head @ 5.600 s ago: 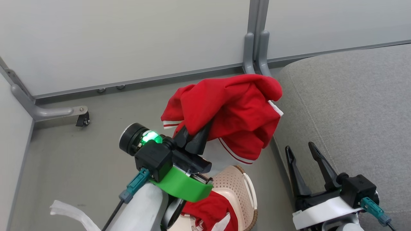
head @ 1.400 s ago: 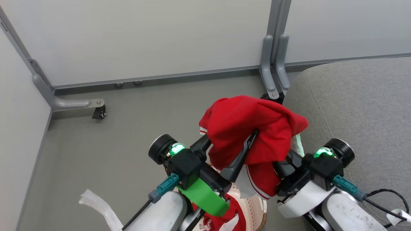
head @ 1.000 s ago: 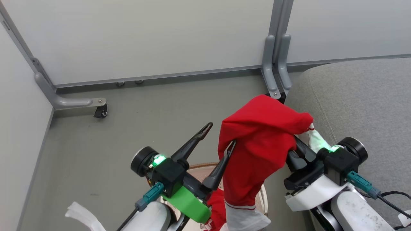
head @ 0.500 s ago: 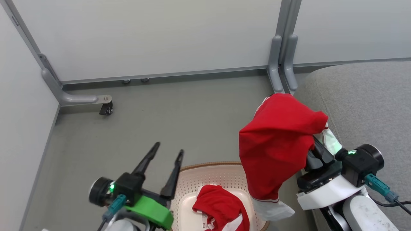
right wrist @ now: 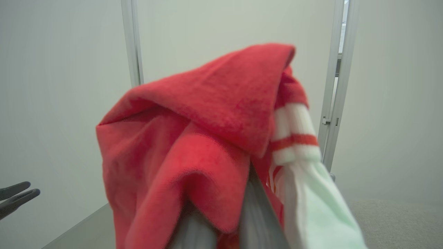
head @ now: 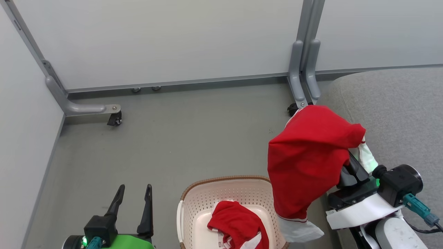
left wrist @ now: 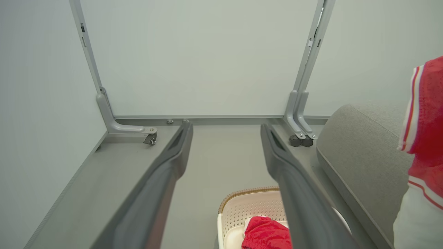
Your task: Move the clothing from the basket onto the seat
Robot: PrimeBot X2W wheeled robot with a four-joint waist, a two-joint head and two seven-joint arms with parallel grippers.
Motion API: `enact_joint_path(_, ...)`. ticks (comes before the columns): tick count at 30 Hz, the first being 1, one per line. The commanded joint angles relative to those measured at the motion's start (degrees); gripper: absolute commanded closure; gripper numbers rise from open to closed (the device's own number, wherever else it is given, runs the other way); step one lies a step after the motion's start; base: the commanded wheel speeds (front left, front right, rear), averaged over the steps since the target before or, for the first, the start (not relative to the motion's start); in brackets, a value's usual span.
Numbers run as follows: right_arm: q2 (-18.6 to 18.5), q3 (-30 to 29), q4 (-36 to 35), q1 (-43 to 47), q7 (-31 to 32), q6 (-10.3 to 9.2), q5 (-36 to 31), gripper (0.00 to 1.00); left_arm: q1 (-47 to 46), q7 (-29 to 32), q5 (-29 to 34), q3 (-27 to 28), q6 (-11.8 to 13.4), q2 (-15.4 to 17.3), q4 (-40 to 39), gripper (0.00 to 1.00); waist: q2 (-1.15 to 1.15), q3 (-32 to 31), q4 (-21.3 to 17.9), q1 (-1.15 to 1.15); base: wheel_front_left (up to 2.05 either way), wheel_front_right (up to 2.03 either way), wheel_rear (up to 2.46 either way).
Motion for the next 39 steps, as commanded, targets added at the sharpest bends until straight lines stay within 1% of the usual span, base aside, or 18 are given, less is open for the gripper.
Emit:
enact_joint_path(1,0.24,-0.47,-0.38,0.52,-0.18,0.00,-0.22,1.00,1.06,-0.03,1.24,0.70,-0.29,0.06,0.19,0.00,0.00,-0.03,0.04,0.00,0.00,0.00,0.00)
enact_joint_path(4,0.52,-0.97,-0.38,0.98,-0.18,0.00,-0.20,1.00,2.39,-0.03,1.48,2.97,0.24,-0.15,0.86,0.00,0.00,-0.06,0.11,0.00,0.00,0.00,0.00)
enact_joint_path(6,0.72,-1.21,-0.38,1.01,-0.18,0.00,-0.24,1.00,2.77,-0.03,1.75,3.62,0.02,-0.28,1.26,0.00,0.00,-0.05,0.12,0.00,0.00,0.00,0.00)
enact_joint_path(12,0.95,-1.74,-0.34,1.12,-0.18,0.00,-0.22,1.00,3.54,-0.03,0.26,3.53,-0.33,-0.28,2.17,0.00,0.00,-0.02,0.20,0.00,0.00,0.00,0.00)
enact_joint_path(16,1.08,-1.81,-0.50,1.17,-0.18,0.00,-0.32,1.00,3.41,-0.03,0.43,3.34,-0.44,-0.29,2.65,0.00,0.00,-0.03,0.00,0.00,0.00,0.00,0.00)
enact_joint_path(22,0.78,-2.21,-0.57,0.91,-0.18,0.00,-0.25,1.00,3.19,-0.03,-0.20,2.68,-0.63,-0.30,2.66,0.00,0.00,0.05,-1.24,0.00,0.00,0.00,0.00)
enact_joint_path(28,0.62,-2.89,-0.74,0.49,-0.18,0.00,-0.48,1.00,3.41,-0.03,1.16,1.44,-0.87,-0.30,3.45,0.00,0.00,0.55,-4.24,0.00,0.00,0.00,0.00)
enact_joint_path(32,0.46,-3.40,-0.86,0.41,-0.18,0.00,-0.49,1.00,3.22,-0.03,0.07,0.97,-0.73,-0.28,3.73,0.00,0.00,0.99,-6.88,0.00,0.00,0.00,0.00)
enact_joint_path(39,0.06,-4.14,-1.11,-0.09,-0.18,0.00,-0.74,1.00,2.23,-0.03,-0.54,0.84,-0.36,-0.29,3.67,0.00,0.00,1.70,-13.12,0.00,0.00,0.00,0.00)
